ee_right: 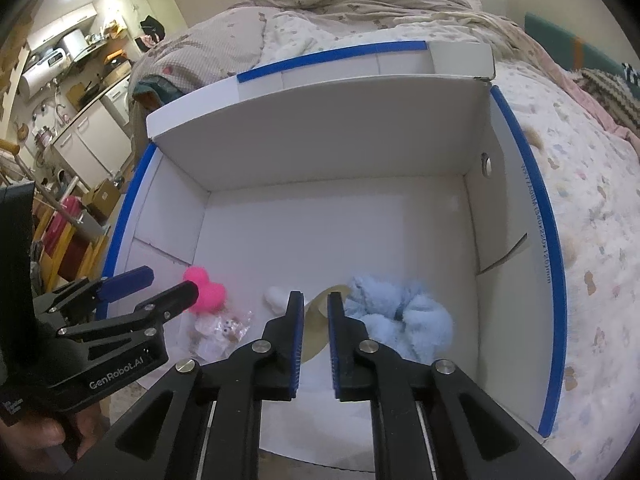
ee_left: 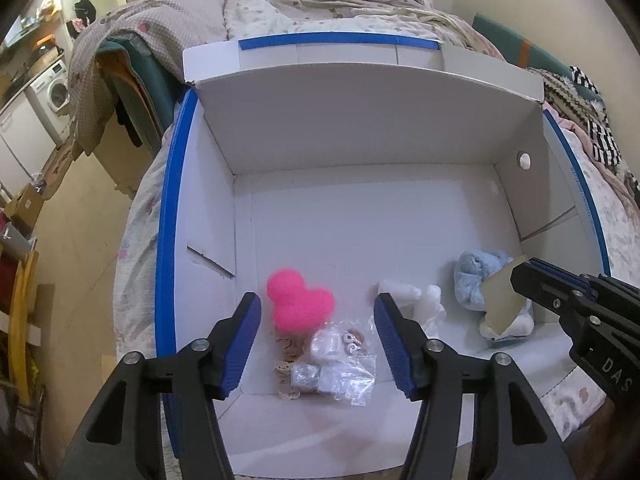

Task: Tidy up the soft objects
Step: 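Open the left gripper to drop the heart while the right releases the brown pad, then withdraw both grippers from the box toward the white lace scrunchie and tan roll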

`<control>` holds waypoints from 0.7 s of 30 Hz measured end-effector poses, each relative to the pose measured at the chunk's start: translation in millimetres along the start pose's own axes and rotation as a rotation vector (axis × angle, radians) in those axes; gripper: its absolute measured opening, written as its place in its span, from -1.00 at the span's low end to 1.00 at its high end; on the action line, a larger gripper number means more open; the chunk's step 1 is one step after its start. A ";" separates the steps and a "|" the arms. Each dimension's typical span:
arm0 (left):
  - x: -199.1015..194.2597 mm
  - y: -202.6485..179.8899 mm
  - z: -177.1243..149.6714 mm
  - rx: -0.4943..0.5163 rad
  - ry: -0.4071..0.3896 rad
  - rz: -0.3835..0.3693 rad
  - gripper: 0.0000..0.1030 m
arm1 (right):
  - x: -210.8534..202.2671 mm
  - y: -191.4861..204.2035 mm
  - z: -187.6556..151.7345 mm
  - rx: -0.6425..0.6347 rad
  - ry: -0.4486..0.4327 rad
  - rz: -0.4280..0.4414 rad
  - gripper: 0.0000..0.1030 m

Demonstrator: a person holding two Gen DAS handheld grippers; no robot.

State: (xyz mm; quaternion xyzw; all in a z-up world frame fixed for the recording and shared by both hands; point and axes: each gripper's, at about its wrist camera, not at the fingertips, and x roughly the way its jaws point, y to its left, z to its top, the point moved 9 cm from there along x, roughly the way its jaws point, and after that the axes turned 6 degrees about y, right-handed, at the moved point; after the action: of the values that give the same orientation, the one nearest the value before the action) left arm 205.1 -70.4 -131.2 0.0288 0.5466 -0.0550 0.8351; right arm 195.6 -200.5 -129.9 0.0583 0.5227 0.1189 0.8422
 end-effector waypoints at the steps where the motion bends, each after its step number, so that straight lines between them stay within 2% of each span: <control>1: 0.1 -0.2 0.1 0.001 0.002 -0.001 0.08 | -0.8 -1.8 -0.1 0.004 -0.001 -0.001 -0.74; 4: 0.6 0.8 0.5 -0.004 0.007 0.001 0.09 | -1.2 -4.4 0.3 0.020 -0.002 0.005 -0.66; 6: 0.9 1.3 0.7 -0.008 0.011 0.002 0.11 | -1.7 -4.8 1.6 0.029 -0.006 0.010 -0.41; 8: 0.3 1.6 0.1 -0.010 0.013 0.006 0.12 | -2.6 -5.9 2.6 0.047 -0.011 0.025 0.41; 12: -3.7 1.7 0.5 -0.013 0.002 0.004 0.13 | -10.3 -7.7 8.1 0.077 -0.049 0.057 0.48; 17: -9.1 4.1 1.7 -0.006 -0.024 0.020 0.15 | -11.7 -8.9 10.6 0.100 -0.062 0.069 0.82; 21: -10.0 4.8 0.9 -0.004 -0.029 0.028 0.15 | -11.9 -9.3 10.5 0.110 -0.060 0.078 0.86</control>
State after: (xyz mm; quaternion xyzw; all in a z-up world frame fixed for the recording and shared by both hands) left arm 202.5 -65.1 -121.7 0.0341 0.5340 -0.0424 0.8437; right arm 201.2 -212.4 -117.0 0.1284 0.5004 0.1207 0.8477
